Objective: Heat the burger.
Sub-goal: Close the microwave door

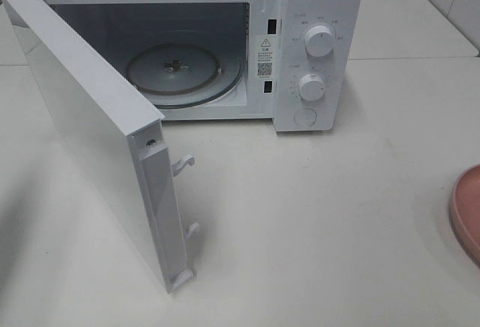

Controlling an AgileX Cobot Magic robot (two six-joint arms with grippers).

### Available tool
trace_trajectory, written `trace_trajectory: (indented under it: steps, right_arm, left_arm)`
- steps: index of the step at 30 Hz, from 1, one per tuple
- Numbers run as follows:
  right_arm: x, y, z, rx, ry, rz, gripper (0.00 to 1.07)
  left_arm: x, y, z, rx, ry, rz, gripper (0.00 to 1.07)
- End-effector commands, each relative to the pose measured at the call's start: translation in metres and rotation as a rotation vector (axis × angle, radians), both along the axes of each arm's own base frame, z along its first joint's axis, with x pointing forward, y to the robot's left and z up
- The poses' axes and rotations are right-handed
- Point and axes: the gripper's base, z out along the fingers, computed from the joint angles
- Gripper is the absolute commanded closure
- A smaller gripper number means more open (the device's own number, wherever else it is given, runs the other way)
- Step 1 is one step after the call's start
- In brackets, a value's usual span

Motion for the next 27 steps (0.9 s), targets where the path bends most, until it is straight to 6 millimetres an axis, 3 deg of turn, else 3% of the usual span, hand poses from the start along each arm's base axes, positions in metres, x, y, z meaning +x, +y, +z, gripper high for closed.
trace_trajectory:
  steps: [1,10,15,27]
  right_arm:
    - [-0.004,0.0,0.0,-0.002,-0.034,0.004,0.31]
    - [-0.004,0.0,0.0,-0.002,-0.034,0.004,0.31]
    - [-0.004,0.0,0.0,-0.002,-0.034,0.004,0.31]
    - [-0.004,0.0,0.0,-0.002,-0.034,0.004,0.32]
  left_arm:
    - [0.019,-0.012,-0.015,0.004,-0.03,-0.141,1.07]
    - [0.054,-0.021,-0.045,-0.023,0.078,-0.243,1.07]
    - [0.071,-0.04,-0.053,-0.008,0.123,-0.34,1.07]
    - [0.088,-0.072,-0.068,0.018,0.156,-0.411,1.07]
